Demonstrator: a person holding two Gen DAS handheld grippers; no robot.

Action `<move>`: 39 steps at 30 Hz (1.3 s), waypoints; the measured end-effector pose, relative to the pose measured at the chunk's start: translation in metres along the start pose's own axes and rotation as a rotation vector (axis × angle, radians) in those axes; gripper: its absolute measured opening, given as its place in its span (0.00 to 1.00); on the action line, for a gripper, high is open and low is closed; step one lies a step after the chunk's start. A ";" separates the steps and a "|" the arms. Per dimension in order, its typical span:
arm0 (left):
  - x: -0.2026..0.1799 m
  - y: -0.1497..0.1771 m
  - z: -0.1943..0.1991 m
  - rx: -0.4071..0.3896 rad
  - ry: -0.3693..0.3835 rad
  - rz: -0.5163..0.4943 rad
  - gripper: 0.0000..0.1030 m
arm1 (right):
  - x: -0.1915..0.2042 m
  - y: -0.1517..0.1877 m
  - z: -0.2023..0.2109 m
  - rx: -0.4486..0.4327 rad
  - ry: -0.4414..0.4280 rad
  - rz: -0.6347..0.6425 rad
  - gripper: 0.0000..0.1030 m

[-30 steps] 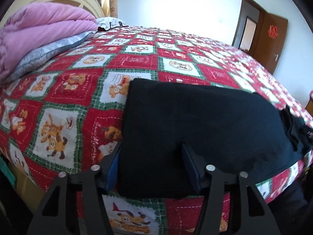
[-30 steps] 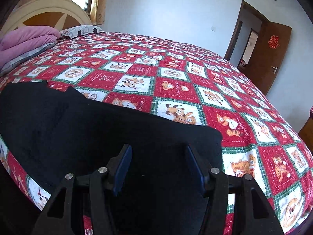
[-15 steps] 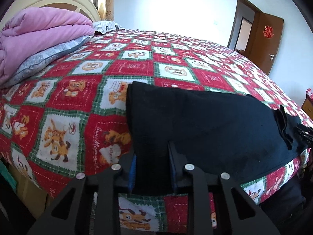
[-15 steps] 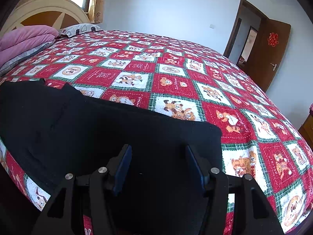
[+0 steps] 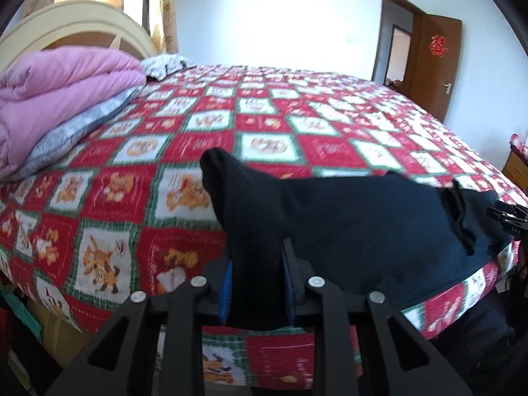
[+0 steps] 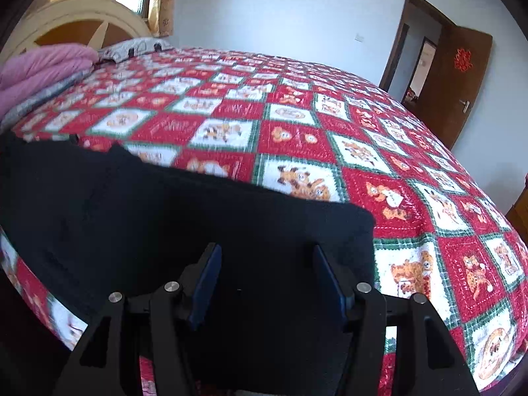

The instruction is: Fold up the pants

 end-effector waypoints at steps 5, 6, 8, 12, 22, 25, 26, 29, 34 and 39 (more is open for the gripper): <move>-0.021 -0.024 0.019 -0.052 0.022 -0.045 0.25 | 0.001 -0.015 0.023 -0.045 -0.010 0.003 0.58; -0.024 -0.027 0.021 -0.058 0.026 -0.050 0.25 | 0.002 -0.017 0.027 -0.049 -0.015 0.003 0.58; -0.030 -0.031 0.025 -0.068 0.032 -0.061 0.25 | 0.001 -0.019 0.032 -0.057 -0.021 0.004 0.58; -0.039 -0.040 0.030 -0.082 0.040 -0.075 0.25 | -0.003 -0.026 0.039 -0.076 -0.020 -0.006 0.58; -0.077 -0.069 0.047 -0.135 0.123 -0.104 0.25 | -0.023 -0.036 0.053 -0.075 -0.034 -0.063 0.58; -0.096 -0.080 0.051 -0.148 0.160 -0.121 0.25 | -0.035 -0.037 0.057 -0.075 -0.027 -0.084 0.58; -0.101 -0.082 0.052 -0.150 0.165 -0.128 0.25 | -0.039 -0.036 0.058 -0.072 -0.025 -0.094 0.58; -0.120 -0.092 0.055 -0.159 0.190 -0.158 0.25 | -0.052 -0.033 0.060 -0.062 -0.021 -0.125 0.58; -0.154 -0.108 0.062 -0.177 0.236 -0.211 0.25 | -0.070 -0.027 0.061 -0.044 -0.014 -0.159 0.58; -0.190 -0.122 0.066 -0.188 0.288 -0.257 0.25 | -0.087 -0.026 0.061 -0.046 -0.006 -0.202 0.58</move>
Point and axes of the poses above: each gripper's, at about its wrist camera, not at the fingertips, and z roughly against the way its jaws point, x to its left, y to its underside, the point moved 10 cm from there along -z, roughly the way its jaws point, and after that the axes turned 9 degrees about -z, right-handed, at the moved point
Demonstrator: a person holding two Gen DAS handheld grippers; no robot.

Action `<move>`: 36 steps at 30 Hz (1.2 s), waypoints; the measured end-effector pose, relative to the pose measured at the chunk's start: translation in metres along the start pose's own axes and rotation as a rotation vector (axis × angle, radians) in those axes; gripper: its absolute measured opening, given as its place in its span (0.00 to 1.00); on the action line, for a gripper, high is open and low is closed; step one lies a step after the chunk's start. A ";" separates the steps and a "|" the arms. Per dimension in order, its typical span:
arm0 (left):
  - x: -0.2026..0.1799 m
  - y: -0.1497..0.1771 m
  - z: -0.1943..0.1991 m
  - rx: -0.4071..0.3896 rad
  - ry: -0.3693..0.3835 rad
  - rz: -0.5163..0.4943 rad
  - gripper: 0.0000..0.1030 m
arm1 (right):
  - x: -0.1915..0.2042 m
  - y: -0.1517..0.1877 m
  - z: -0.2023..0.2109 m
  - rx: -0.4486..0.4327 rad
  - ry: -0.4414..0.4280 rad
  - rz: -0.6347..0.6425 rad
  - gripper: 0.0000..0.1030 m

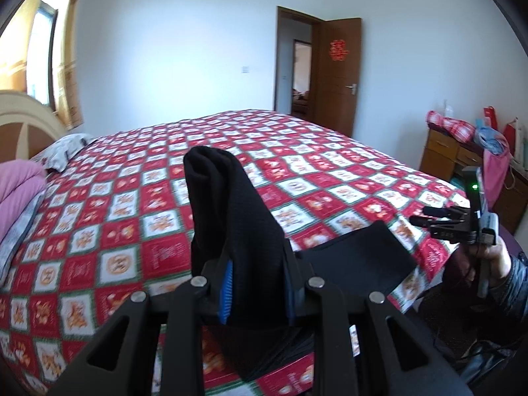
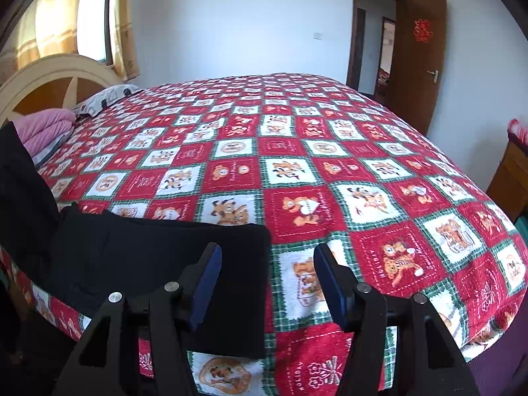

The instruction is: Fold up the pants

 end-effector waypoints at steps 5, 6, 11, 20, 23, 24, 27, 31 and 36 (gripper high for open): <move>-0.033 -0.020 -0.012 -0.001 0.046 -0.052 0.25 | -0.013 -0.004 -0.001 -0.008 0.008 -0.034 0.58; -0.041 -0.024 -0.016 0.004 0.057 -0.065 0.25 | -0.016 -0.005 -0.001 -0.007 0.007 -0.044 0.58; -0.070 -0.030 -0.036 0.042 0.095 -0.112 0.25 | -0.025 -0.006 -0.004 -0.001 0.010 -0.071 0.58; -0.121 -0.019 -0.091 0.168 0.151 -0.171 0.25 | -0.040 -0.001 -0.017 0.029 0.018 -0.111 0.58; -0.138 -0.013 -0.105 0.192 0.176 -0.181 0.25 | -0.044 0.000 -0.021 0.036 0.022 -0.120 0.58; -0.145 -0.010 -0.110 0.201 0.188 -0.183 0.25 | -0.046 0.001 -0.022 0.038 0.023 -0.123 0.58; -0.160 -0.007 -0.118 0.217 0.209 -0.190 0.25 | -0.048 0.002 -0.024 0.045 0.023 -0.130 0.58; -0.173 -0.002 -0.130 0.231 0.209 -0.209 0.25 | -0.048 0.005 -0.027 0.053 0.020 -0.132 0.58; -0.184 0.014 -0.152 0.245 0.209 -0.214 0.31 | -0.045 0.008 -0.031 0.063 0.011 -0.131 0.58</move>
Point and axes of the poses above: each gripper's, at about its wrist camera, not at the fingertips, and z roughly against the way its jaws point, x to its left, y to its underside, the point moved 10 cm from there along -z, roughly the way its jaws point, and after that the axes turned 9 degrees about -z, right-handed, at the moved point
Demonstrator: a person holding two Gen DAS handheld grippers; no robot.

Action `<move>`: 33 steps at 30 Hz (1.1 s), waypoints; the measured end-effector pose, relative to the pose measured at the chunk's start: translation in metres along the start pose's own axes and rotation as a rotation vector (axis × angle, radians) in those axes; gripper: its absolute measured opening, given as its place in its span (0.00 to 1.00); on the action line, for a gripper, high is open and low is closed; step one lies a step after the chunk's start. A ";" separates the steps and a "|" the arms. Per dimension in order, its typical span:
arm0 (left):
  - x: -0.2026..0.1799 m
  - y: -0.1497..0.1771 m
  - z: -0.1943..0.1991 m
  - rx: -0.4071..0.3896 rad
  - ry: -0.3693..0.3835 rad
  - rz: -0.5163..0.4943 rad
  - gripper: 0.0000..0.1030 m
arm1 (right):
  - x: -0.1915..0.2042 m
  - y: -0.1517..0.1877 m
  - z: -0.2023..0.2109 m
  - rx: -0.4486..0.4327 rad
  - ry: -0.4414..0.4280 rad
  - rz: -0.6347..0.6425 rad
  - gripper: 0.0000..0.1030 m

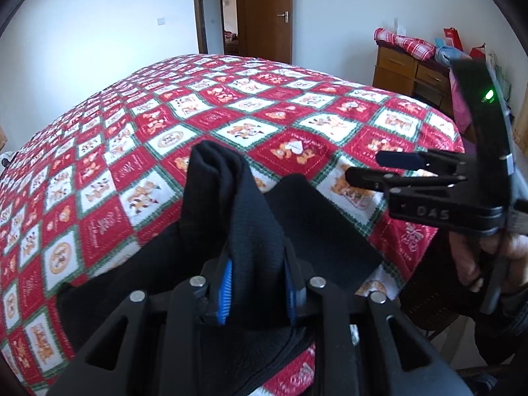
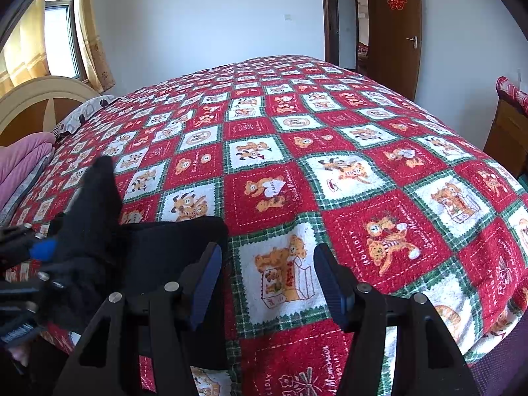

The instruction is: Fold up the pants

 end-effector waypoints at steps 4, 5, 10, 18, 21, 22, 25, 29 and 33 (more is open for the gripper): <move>-0.008 0.008 -0.001 -0.051 0.010 0.010 0.51 | -0.003 0.002 -0.003 0.010 -0.010 -0.018 0.58; -0.011 0.008 0.005 -0.077 0.022 0.008 0.56 | -0.004 0.002 -0.003 0.008 -0.011 -0.025 0.58; 0.003 0.011 0.047 -0.212 -0.060 0.016 0.75 | 0.005 0.000 0.003 0.005 -0.134 -0.101 0.58; 0.087 0.069 0.052 -0.109 -0.365 0.115 0.83 | 0.063 0.020 0.006 0.098 -0.352 -0.101 0.66; 0.099 0.089 0.046 -0.079 -0.339 0.203 0.83 | 0.080 0.023 0.010 0.093 -0.359 -0.065 0.66; 0.101 0.092 0.045 -0.077 -0.333 0.219 0.83 | 0.087 0.024 0.011 0.095 -0.359 -0.051 0.66; 0.103 0.096 0.043 -0.069 -0.342 0.226 0.88 | 0.093 0.032 0.001 0.115 -0.267 -0.002 0.66; 0.107 0.101 0.041 -0.070 -0.335 0.247 0.93 | 0.084 0.043 -0.011 0.170 -0.253 -0.025 0.40; 0.111 0.108 0.038 -0.064 -0.298 0.297 0.93 | 0.079 0.051 -0.009 0.207 -0.280 -0.034 0.17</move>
Point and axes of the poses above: each gripper's, at about its wrist camera, not at the fingertips, and z roughly against the way its jaws point, x to its left, y to its underside, the point moved 10 cm from there along -z, roughly the way its jaws point, and after that the axes turned 9 degrees about -z, right-handed, at the moved point
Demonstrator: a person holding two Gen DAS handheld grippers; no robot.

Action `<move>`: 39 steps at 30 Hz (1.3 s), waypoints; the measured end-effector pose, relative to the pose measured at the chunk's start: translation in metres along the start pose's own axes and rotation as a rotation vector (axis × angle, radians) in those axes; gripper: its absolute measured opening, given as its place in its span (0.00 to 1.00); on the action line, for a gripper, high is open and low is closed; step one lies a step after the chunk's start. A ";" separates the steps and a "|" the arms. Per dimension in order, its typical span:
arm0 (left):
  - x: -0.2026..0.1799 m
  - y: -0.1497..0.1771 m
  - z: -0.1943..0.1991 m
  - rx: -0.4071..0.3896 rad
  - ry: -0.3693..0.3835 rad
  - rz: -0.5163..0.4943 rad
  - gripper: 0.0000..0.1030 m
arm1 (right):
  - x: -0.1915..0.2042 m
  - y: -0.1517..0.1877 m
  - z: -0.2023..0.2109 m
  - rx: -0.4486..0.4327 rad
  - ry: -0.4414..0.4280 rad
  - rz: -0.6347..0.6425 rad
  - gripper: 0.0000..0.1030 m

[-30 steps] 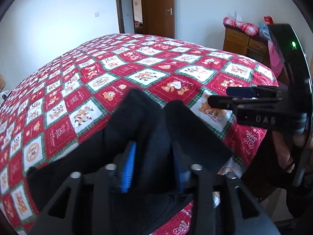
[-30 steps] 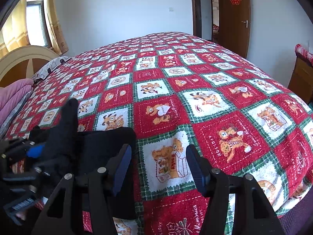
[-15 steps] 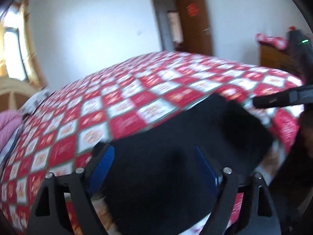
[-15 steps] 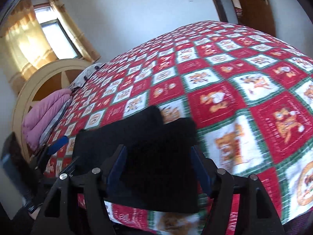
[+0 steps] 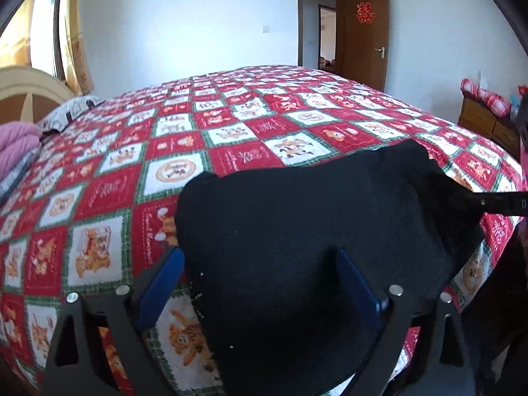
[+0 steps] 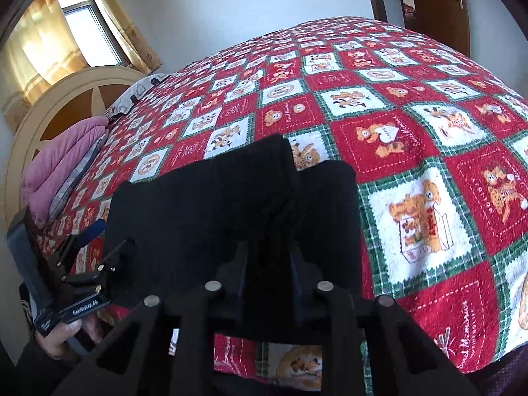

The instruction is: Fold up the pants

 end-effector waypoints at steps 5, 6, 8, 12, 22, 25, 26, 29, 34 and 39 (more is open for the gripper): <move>0.003 0.001 -0.001 0.000 0.002 0.013 0.95 | 0.000 0.002 0.012 -0.010 -0.042 -0.021 0.15; 0.003 0.002 -0.001 -0.001 0.000 0.014 0.96 | 0.000 0.003 0.015 -0.015 -0.048 -0.024 0.15; 0.004 0.003 -0.001 -0.001 0.004 0.016 0.97 | -0.003 0.005 0.020 -0.019 -0.047 -0.028 0.15; 0.003 0.005 -0.003 0.005 0.014 0.015 1.00 | -0.023 0.014 0.015 0.009 -0.009 -0.074 0.14; 0.004 0.009 -0.009 0.021 0.030 0.033 1.00 | -0.036 0.011 0.010 0.022 0.023 -0.086 0.27; 0.004 0.011 -0.010 0.024 0.035 0.045 1.00 | -0.036 -0.007 0.032 -0.094 0.150 -0.024 0.51; 0.004 0.012 -0.010 0.024 0.036 0.048 1.00 | -0.036 -0.014 0.039 -0.131 0.181 -0.006 0.52; 0.003 0.012 -0.011 0.026 0.035 0.050 1.00 | -0.022 -0.031 0.054 -0.206 0.159 0.016 0.52; 0.003 0.013 -0.011 0.025 0.030 0.043 1.00 | 0.026 -0.040 0.035 -0.190 -0.013 0.102 0.52; 0.003 0.014 -0.013 0.025 0.036 0.046 1.00 | 0.039 -0.037 -0.009 -0.108 -0.033 0.131 0.52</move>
Point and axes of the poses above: each gripper's, at about its wrist camera, not at the fingertips, and z roughly against the way its jaws point, x to its left, y to its underside, the point moved 10 cm from there along -z, roughly the way its jaws point, and after that the axes turned 9 degrees about -z, right-handed, at the moved point
